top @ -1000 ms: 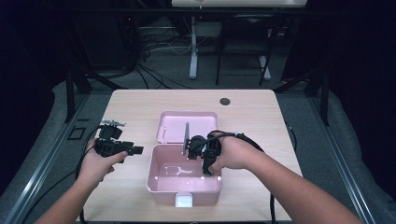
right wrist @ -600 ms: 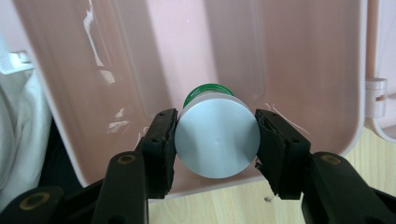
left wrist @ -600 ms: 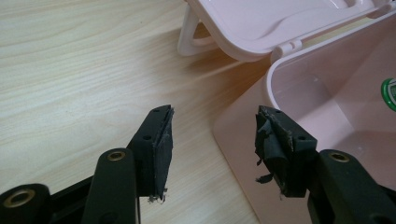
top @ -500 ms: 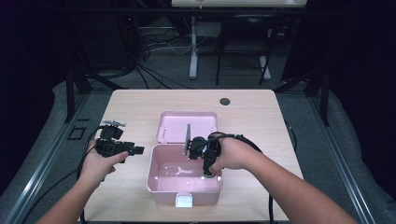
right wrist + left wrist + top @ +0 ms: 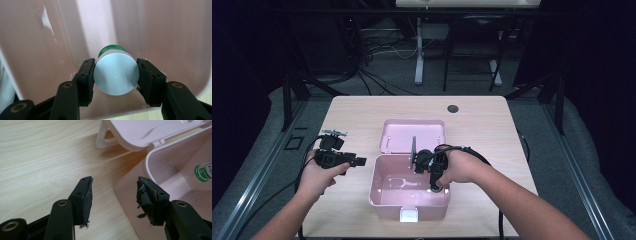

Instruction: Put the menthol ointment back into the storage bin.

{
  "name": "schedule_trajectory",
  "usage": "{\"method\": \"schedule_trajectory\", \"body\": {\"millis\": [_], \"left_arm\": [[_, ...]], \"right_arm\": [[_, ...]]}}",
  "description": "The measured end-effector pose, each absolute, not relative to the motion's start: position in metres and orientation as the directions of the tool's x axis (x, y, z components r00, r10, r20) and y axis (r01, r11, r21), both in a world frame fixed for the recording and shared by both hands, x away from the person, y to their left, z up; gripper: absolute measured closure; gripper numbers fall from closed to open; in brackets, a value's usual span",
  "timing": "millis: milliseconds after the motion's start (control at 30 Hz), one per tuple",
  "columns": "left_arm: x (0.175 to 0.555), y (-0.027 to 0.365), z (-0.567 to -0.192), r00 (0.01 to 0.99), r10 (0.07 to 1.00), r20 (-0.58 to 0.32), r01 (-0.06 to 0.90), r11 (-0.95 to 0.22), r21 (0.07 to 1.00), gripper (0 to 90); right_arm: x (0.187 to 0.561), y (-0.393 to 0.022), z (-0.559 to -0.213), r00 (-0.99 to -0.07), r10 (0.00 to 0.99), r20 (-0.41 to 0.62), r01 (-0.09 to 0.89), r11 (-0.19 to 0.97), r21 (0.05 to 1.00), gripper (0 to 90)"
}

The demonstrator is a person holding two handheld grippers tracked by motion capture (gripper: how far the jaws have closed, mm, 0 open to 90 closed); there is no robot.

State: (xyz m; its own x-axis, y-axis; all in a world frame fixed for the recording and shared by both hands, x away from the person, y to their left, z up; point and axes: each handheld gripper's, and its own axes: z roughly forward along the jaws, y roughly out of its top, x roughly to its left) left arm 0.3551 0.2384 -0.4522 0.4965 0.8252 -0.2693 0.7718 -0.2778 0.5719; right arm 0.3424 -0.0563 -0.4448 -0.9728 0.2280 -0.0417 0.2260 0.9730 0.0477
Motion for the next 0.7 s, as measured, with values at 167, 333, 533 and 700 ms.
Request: {"method": "schedule_trajectory", "body": {"millis": [167, 333, 533, 700], "left_arm": [[0.355, 0.239, -0.452, 0.494, 0.827, -0.267, 0.772, -0.276, 0.572, 46.7], [0.355, 0.239, -0.453, 0.494, 0.827, -0.269, 0.772, -0.274, 0.574, 46.7], [0.355, 0.239, -0.455, 0.492, 0.827, -0.272, 0.774, -0.273, 0.571, 46.7], [0.355, 0.24, -0.456, 0.49, 0.827, -0.276, 0.776, -0.269, 0.57, 46.8]], "right_arm": [[0.344, -0.056, -0.451, -0.973, 0.23, -0.037, 0.228, 0.973, 0.044, 50.6], [0.345, -0.055, -0.456, -0.974, 0.224, -0.042, 0.222, 0.974, 0.042, 50.6], [0.346, -0.054, -0.462, -0.973, 0.227, -0.05, 0.226, 0.974, 0.034, 50.6], [0.345, -0.054, -0.468, -0.974, 0.219, -0.053, 0.218, 0.976, 0.029, 50.6]]}}
